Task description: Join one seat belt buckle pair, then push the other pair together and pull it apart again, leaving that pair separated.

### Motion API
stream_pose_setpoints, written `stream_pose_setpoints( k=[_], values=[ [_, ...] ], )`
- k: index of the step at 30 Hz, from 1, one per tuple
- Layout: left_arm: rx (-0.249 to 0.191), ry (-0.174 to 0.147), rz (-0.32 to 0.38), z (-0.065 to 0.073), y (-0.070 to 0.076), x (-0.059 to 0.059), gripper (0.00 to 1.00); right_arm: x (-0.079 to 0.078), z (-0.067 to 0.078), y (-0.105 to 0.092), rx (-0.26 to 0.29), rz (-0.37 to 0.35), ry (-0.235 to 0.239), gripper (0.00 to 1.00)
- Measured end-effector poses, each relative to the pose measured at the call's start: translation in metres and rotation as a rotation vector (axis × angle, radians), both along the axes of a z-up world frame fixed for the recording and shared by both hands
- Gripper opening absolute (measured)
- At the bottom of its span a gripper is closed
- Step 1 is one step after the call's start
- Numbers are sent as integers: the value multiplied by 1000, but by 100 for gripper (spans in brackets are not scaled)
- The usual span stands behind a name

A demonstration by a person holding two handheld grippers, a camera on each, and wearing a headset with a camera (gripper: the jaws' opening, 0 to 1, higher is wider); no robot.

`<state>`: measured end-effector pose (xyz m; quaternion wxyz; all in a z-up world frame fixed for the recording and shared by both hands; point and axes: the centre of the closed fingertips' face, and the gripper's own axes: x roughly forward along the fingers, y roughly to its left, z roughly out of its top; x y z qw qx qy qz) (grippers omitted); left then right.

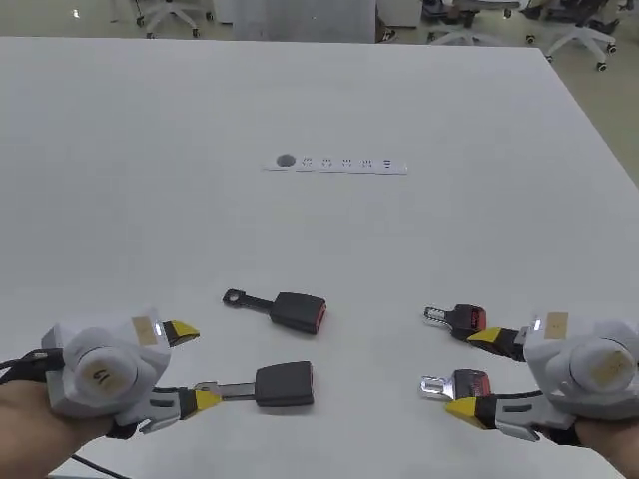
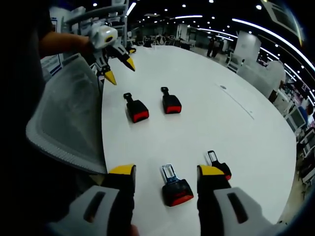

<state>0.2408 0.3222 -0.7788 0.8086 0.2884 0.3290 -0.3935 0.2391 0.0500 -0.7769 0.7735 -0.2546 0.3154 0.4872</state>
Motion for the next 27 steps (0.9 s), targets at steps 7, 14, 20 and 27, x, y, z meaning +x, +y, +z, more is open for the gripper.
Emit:
stream_pose_setpoints(
  k=[7,14,20,27],
  values=[
    [-5,40,-31,-5,-13,-3,50,0,-4,5,-3,16,14,51],
    [-8,43,-39,-5,-23,1,49,1,-6,10,7,23,20,48],
    [8,72,-101,-10,-39,-2,49,1,-11,13,0,44,26,47],
    [23,88,-145,-17,-52,1,49,9,-21,-1,-33,64,24,46]
  ],
)
